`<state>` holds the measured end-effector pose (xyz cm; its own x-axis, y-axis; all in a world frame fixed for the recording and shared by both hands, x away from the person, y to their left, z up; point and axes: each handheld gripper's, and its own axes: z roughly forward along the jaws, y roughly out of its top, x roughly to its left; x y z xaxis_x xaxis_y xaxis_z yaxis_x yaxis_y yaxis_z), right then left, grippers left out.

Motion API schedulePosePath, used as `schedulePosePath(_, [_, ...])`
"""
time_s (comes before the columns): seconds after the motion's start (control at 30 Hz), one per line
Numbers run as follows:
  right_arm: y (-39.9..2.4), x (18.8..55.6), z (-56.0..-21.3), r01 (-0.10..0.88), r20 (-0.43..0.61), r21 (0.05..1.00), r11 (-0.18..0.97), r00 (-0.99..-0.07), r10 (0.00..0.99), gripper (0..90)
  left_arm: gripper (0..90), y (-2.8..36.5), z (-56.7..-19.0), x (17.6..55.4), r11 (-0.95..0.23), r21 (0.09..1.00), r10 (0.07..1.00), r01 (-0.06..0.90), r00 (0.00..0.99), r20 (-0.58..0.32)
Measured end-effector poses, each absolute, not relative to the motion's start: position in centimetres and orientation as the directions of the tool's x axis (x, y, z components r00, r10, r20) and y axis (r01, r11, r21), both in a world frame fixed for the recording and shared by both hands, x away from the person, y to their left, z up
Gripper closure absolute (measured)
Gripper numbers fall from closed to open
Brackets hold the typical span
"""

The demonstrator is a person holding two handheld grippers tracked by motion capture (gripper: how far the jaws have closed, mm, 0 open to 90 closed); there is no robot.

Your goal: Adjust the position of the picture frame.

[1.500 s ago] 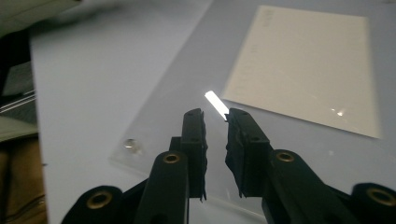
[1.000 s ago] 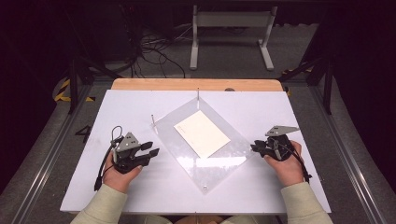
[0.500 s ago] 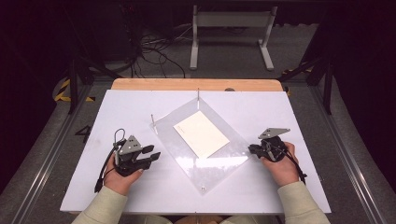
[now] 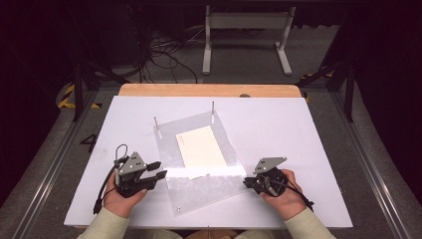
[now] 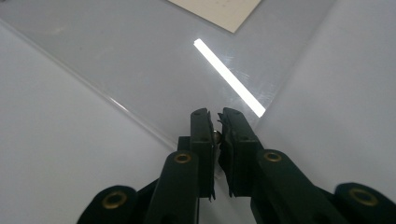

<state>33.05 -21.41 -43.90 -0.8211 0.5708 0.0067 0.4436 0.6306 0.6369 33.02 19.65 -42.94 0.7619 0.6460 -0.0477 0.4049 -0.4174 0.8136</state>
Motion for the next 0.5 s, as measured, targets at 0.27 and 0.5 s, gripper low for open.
schedulePosePath(0.27, [-21.0, 32.9, -44.0, 0.423, -0.002, 0.643, 0.639, -0.833, 0.554, 82.6, 67.6, 18.3, -42.9, 29.4, -0.517, 0.774, 0.482, 0.365, 0.872, -0.089])
schedulePosePath(0.5, [-21.0, 32.9, -44.0, 0.418, 0.0, 0.645, 0.64, -0.837, 0.547, 82.6, 70.6, 16.7, -43.9, 28.7, -0.607, 0.71, 0.383, 0.359, 0.914, -0.134])
